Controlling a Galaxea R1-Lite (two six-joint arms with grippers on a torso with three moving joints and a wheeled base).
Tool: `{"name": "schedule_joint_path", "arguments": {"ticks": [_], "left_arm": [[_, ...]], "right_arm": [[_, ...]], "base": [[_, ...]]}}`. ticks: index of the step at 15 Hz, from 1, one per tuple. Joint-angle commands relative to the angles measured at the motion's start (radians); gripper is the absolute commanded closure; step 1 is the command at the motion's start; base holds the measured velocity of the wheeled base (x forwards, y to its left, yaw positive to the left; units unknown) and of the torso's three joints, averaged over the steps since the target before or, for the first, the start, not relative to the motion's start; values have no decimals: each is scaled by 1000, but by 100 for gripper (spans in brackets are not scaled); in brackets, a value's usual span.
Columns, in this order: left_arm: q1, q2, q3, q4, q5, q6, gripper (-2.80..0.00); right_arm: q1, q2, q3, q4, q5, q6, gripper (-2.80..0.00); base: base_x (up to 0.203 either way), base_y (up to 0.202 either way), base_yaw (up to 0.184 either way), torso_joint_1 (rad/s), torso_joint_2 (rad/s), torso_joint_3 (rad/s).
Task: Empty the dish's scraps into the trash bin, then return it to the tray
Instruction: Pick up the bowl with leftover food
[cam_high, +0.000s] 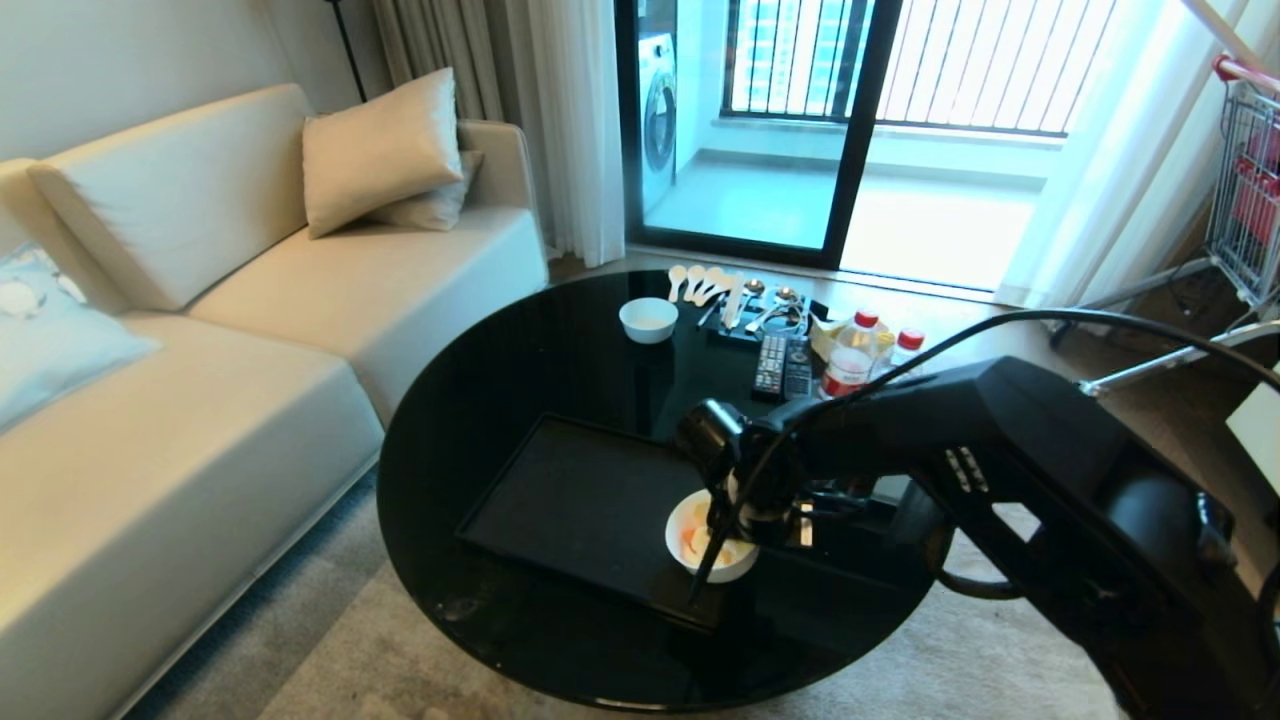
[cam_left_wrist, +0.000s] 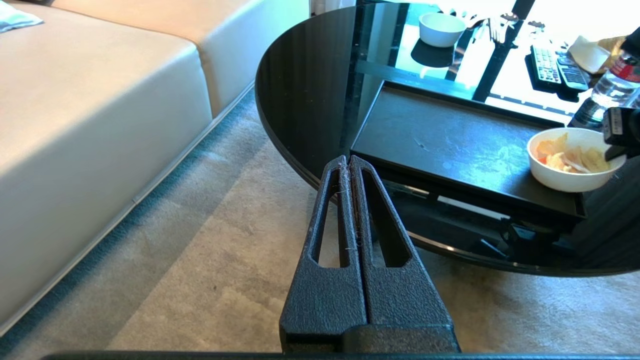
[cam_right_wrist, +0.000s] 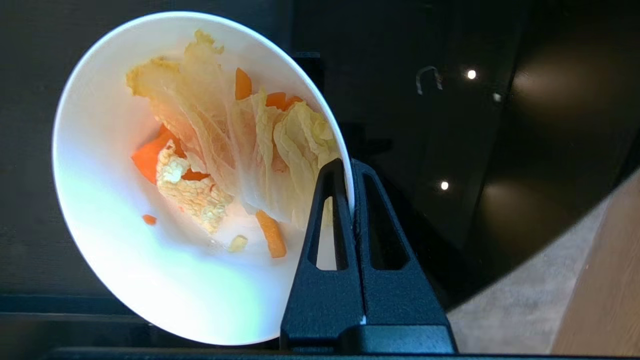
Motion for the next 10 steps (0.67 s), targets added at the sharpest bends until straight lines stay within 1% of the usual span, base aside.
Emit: {"name": "schedule_joint_path", "arguments": {"ticks": [1, 5, 7, 10], "left_arm": [[0, 0, 0, 0, 1, -1, 0], [0, 0, 0, 0, 1, -1, 0], [0, 0, 0, 0, 1, -1, 0], [0, 0, 0, 0, 1, -1, 0]], "right_arm": [[-20, -53, 1, 35, 0, 32, 0], [-93, -154, 31, 58, 17, 49, 0], [-132, -221, 95, 55, 35, 49, 0], [-200, -341, 244, 32, 65, 49, 0]], "base": [[0, 0, 0, 0, 0, 0], [0, 0, 0, 0, 0, 0], [0, 0, 0, 0, 0, 0], [0, 0, 0, 0, 0, 0]]}}
